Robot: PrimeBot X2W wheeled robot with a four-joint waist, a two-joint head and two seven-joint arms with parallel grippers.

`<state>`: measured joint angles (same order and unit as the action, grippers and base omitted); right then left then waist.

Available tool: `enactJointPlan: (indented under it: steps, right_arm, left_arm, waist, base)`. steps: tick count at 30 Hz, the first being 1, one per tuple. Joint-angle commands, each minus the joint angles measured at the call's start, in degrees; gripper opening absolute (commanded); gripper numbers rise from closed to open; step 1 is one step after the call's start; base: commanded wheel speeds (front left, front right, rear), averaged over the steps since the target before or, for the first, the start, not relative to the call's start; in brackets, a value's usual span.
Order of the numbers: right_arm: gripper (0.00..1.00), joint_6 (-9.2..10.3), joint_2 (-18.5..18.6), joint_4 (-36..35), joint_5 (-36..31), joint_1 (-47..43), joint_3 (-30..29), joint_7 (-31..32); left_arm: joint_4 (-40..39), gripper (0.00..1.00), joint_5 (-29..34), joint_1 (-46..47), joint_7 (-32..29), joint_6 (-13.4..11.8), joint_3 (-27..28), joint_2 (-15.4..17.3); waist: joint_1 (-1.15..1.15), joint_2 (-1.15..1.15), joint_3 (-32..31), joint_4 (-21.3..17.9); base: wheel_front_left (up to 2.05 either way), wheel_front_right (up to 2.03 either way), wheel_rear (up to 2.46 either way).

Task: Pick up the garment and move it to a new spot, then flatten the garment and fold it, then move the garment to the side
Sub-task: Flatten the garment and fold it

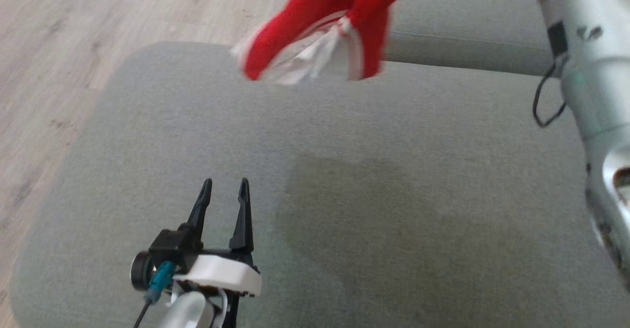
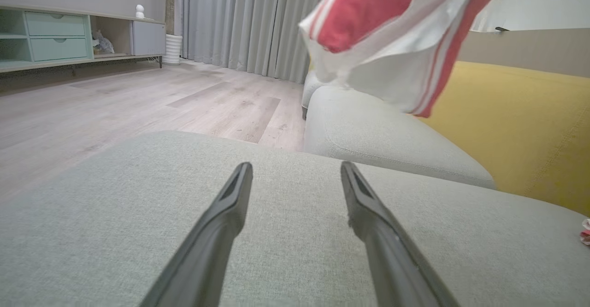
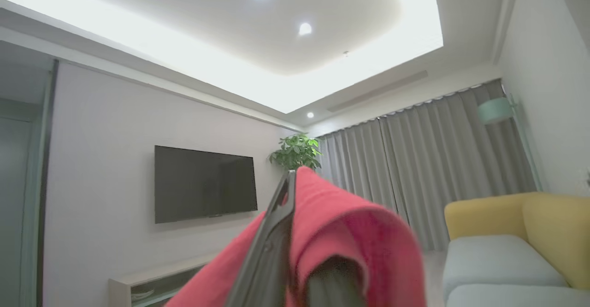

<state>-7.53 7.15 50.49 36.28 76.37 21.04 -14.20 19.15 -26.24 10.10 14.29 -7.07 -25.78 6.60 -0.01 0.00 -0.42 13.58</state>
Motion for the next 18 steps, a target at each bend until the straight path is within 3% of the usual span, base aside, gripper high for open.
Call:
enactJointPlan:
  steps: [1,7,11,12,13,18]
  right_arm:
    - [0.0,0.04,-0.5,-0.8,1.1,-1.9,-0.1,0.0]
    - [0.0,0.04,3.4,-1.1,5.0,-17.6,4.1,4.0]
    - [0.0,0.04,6.1,3.9,4.0,-27.4,4.3,5.0]
    - [0.47,0.04,6.7,5.9,3.1,-28.8,3.9,4.7]
    - [1.0,0.04,6.8,8.1,2.3,-29.8,3.2,4.4]
    - [1.0,0.04,5.3,13.5,-2.9,-31.2,0.7,0.3]
  left_arm:
    - [-2.0,1.0,-0.2,1.4,0.7,-0.2,2.2,0.5]
    - [-3.1,1.0,-0.1,1.1,0.7,-0.5,3.1,1.1]
    - [-3.7,1.0,0.2,1.7,0.7,-0.5,3.4,1.2]
    - [-3.7,1.0,0.3,1.8,0.7,-0.5,3.4,1.2]
    - [-3.7,1.0,0.3,2.0,0.7,-0.5,3.4,1.1]
    - [-3.9,1.0,0.6,2.3,0.7,-0.5,3.6,1.0]
  waist:
    - [0.01,0.0,-0.1,-1.0]
    - [0.01,0.0,1.0,-5.5]
    - [0.01,0.0,2.3,-8.8]
    - [0.01,0.0,2.5,-9.5]
    - [0.01,0.0,2.7,-10.2]
    - [0.01,0.0,3.1,-13.2]
  base:
    - [0.0,0.0,0.0]
    - [0.0,0.0,0.0]
    - [0.0,0.0,0.0]
    - [0.0,0.0,0.0]
    - [0.0,0.0,0.0]
    - [0.0,0.0,0.0]
